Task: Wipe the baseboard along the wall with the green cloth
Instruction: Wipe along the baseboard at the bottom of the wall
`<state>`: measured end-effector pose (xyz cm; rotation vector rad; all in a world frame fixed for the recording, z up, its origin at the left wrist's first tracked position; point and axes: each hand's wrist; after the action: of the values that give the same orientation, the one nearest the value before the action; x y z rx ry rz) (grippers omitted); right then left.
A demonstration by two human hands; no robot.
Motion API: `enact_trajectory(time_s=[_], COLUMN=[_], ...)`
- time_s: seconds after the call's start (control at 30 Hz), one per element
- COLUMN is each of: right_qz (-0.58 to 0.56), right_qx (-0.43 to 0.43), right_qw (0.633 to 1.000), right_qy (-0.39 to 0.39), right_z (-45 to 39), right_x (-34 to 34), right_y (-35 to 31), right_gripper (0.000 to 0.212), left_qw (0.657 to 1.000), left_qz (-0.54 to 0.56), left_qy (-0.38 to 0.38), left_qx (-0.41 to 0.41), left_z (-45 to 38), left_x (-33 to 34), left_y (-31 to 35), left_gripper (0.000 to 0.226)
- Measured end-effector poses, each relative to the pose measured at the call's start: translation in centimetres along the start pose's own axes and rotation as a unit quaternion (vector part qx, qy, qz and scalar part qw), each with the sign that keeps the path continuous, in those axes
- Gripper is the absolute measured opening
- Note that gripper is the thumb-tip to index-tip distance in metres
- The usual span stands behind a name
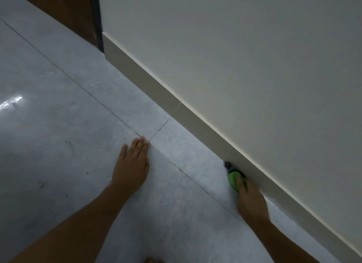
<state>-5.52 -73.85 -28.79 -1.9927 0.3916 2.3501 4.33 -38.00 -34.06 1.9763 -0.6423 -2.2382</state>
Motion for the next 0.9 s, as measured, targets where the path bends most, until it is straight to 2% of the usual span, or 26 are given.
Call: enact_trajectory(time_s=[0.07,0.1,0.17,0.23,0.33,0.4,0.47,0.53,0.6,0.73,0.83,0.9], right_qz=[-0.004,-0.004,-0.013,-0.064,-0.038,-0.024,0.013,0.079,0.148,0.265,0.308,0.343], right_qx=[0.021,0.012,-0.002,-0.011,-0.109,-0.165,-0.257,-0.360,-0.384,-0.330,-0.306,-0.281], right_qw=[0.999,0.998,1.000,0.998,0.992,0.981,0.954,0.907,0.887,0.892,0.894,0.892], right_qy=[-0.034,-0.054,-0.013,-0.002,0.044,0.095,0.152,0.203,0.209,0.161,0.114,0.082], right_z=[1.4,1.6,1.0,-0.8,-4.2,-6.0,-6.5,-7.0,-7.5,-5.1,0.0,1.8], right_x=[1.1,0.8,-0.2,-0.7,-1.3,-2.5,-4.7,-5.9,-5.8,-4.5,-3.2,-2.6], right_y=[2.4,2.1,-0.2,-2.8,-8.1,-11.5,-14.6,-15.6,-13.3,-2.5,5.9,9.0], right_gripper=[0.071,0.068,0.053,0.051,0.063,0.063,0.047,0.030,0.032,0.038,0.040,0.043], left_qw=[1.000,0.999,0.999,1.000,1.000,1.000,0.999,0.997,0.998,0.998,0.999,0.999], left_qz=[0.004,0.004,-0.001,-0.003,0.000,-0.014,-0.028,-0.049,-0.051,-0.051,-0.027,0.002], left_qy=[0.001,0.004,0.009,0.006,-0.005,-0.002,-0.015,-0.023,-0.019,0.000,0.006,-0.048], left_qx=[-0.026,-0.040,-0.048,-0.029,0.003,0.022,0.042,0.055,0.043,-0.043,-0.025,0.003], left_z=[0.1,0.3,1.2,2.5,4.9,5.8,6.0,5.9,5.8,6.1,6.0,5.9], left_x=[-0.1,0.1,0.9,1.8,3.1,3.3,2.9,2.9,2.8,2.9,2.9,3.5], left_y=[0.7,1.2,2.3,4.0,5.5,5.0,4.0,3.5,3.9,6.8,9.1,10.0], left_gripper=[0.060,0.061,0.062,0.061,0.059,0.062,0.066,0.067,0.065,0.063,0.066,0.070])
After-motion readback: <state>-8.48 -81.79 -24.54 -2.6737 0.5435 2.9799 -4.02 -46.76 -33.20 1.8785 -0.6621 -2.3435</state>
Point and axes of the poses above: each hand's wrist, its own z-axis away from the middle knuckle, its own x-axis out of the palm, y = z × x, and after that the axes turned 2 degrees about z, right-handed
